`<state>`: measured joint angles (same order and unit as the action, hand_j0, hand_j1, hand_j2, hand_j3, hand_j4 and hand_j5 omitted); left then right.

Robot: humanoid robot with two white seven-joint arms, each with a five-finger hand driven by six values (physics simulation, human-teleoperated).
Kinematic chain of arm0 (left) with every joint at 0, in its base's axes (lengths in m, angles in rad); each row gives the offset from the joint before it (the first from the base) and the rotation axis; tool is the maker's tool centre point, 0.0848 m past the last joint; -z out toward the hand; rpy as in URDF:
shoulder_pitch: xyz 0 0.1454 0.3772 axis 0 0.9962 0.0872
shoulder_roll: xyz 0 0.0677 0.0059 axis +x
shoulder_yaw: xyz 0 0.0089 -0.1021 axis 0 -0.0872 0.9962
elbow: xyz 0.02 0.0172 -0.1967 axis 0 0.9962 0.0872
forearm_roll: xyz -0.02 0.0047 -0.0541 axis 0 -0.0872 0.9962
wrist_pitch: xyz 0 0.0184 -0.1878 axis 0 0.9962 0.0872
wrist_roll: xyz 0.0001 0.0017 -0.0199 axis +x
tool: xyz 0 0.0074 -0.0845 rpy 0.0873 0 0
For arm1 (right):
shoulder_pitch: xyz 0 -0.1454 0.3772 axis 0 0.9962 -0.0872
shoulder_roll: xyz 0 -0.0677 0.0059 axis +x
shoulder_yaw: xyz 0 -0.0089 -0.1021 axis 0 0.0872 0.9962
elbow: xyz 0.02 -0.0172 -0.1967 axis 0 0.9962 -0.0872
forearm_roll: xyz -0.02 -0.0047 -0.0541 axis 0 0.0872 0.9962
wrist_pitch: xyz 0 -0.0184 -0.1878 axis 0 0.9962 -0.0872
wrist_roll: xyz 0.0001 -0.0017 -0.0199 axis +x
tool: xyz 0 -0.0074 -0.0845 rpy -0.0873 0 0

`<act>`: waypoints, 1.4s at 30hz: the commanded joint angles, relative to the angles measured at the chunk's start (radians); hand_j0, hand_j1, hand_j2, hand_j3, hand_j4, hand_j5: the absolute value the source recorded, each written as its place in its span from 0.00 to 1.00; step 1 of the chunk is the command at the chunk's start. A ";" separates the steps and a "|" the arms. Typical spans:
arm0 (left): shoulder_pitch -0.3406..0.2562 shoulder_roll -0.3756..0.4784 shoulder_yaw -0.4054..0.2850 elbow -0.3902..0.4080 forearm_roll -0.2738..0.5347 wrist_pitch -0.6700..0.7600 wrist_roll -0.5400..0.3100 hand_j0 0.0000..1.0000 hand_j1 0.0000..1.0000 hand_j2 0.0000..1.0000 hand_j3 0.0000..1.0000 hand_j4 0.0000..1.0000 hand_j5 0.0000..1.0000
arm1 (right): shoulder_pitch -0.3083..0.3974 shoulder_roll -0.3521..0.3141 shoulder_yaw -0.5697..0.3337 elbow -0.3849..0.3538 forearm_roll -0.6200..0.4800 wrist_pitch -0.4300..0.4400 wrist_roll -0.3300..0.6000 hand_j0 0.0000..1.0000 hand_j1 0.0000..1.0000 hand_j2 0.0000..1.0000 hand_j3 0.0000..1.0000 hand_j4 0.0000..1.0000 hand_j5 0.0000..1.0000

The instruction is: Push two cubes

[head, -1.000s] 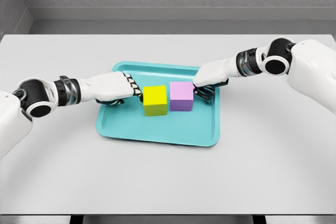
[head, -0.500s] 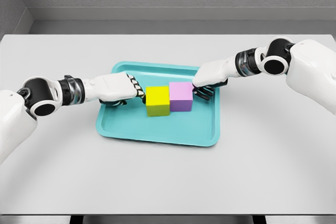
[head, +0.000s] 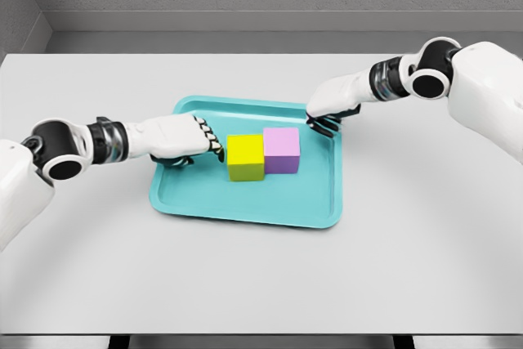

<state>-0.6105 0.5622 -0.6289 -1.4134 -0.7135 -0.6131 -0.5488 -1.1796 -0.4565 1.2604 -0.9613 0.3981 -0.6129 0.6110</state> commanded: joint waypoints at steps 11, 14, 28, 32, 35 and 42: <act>0.097 0.234 0.072 -0.335 0.241 0.002 -0.002 0.72 0.72 0.72 0.72 0.72 0.72 | -0.012 0.035 0.002 0.004 0.010 0.002 0.000 0.12 0.12 0.12 0.12 0.12 0.12; 0.100 0.229 0.066 -0.348 0.246 0.002 -0.002 0.70 0.70 0.70 0.70 0.70 0.70 | -0.012 0.041 0.002 0.006 0.027 0.002 0.000 0.12 0.12 0.12 0.12 0.12 0.12; 0.107 0.237 0.069 -0.332 0.246 0.002 -0.002 0.69 0.69 0.69 0.69 0.69 0.69 | -0.012 0.042 0.027 -0.007 0.035 0.002 0.000 0.12 0.12 0.12 0.12 0.12 0.12; 0.103 0.243 0.069 -0.318 0.244 0.002 -0.002 0.69 0.69 0.69 0.69 0.69 0.69 | -0.011 0.041 0.028 -0.014 0.035 0.002 0.000 0.12 0.12 0.12 0.12 0.12 0.12; 0.104 0.243 0.069 -0.318 0.243 0.002 -0.002 0.69 0.69 0.69 0.69 0.69 0.69 | -0.011 0.041 0.030 -0.023 0.035 0.002 0.000 0.12 0.12 0.12 0.12 0.12 0.12; 0.104 0.242 0.067 -0.305 0.241 0.002 -0.002 0.69 0.69 0.69 0.69 0.69 0.69 | -0.011 0.041 0.033 -0.051 0.035 0.002 0.000 0.12 0.12 0.12 0.12 0.12 0.12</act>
<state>-0.5062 0.8037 -0.5613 -1.7209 -0.4772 -0.6133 -0.5511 -1.1919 -0.4160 1.2921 -1.0070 0.4355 -0.6122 0.6114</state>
